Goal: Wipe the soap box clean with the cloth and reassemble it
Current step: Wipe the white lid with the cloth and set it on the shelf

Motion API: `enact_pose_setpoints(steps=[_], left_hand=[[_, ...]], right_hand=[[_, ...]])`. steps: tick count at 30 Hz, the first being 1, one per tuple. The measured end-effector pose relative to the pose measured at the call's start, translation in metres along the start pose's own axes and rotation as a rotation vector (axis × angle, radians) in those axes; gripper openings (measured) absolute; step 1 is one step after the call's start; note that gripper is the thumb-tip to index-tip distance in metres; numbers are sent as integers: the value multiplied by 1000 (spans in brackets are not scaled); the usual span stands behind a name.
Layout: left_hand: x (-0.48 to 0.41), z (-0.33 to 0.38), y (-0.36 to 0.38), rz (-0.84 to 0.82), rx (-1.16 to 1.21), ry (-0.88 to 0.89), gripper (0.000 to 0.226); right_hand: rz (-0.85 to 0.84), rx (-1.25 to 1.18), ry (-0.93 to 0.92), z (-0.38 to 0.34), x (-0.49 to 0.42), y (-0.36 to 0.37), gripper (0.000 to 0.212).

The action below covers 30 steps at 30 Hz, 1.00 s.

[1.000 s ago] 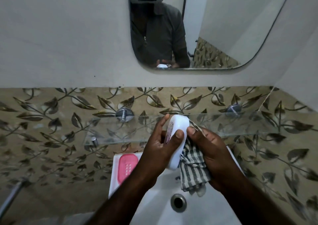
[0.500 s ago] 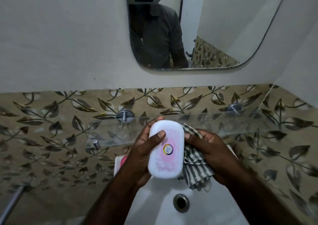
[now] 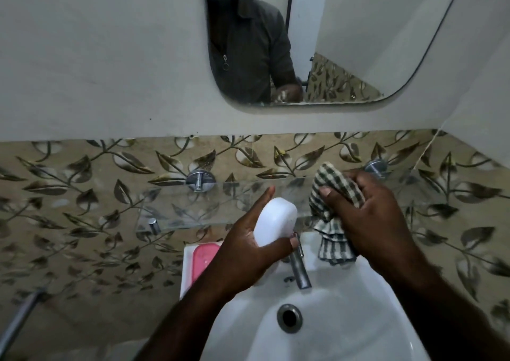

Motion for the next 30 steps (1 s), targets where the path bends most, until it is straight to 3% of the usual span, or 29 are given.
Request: enact_pose_setpoints(steps=[2,4,7,9,13,15,18,23,27,30], left_hand=[[-1,4,5,-11,-78,9,64],[-1,13,3,11,-99,37,35],[3,36,1,-7,-188,171,39],[8,44,0,-13,-234,218,44],[10,47,1,2,-307,221,42],[10,44,1,-4,-270,198,37],[11,44,4,-8,-328,265,35],[11,36,4,24,-290,204,20],[13,50,9,-21,-367,330,38],[13,49,2,10,-359,321,45]], right_hand=[[-98,227,-256,-34,18,23,14],[-181,409,-529,-54,42,52,34],[-230,643,-840,-56,66,76,46],[-303,553,-831,-52,63,77,51],[-300,141,-498,-43,36,65,57],[-291,230,-555,-49,46,71,58],[-355,449,-790,-55,69,86,54],[-218,146,-467,-33,41,59,65],[-265,481,-782,-54,78,85,52],[-301,355,-724,-46,64,83,54]])
Point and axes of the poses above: each hand's wrist, its own x-axis away from the middle knuckle, its own y-axis out of the palm, z = x × y, the point moved 9 cm from there along -x, towards the middle knuckle, and after that the axes turned 1 degree about y, right-handed, at the moved point
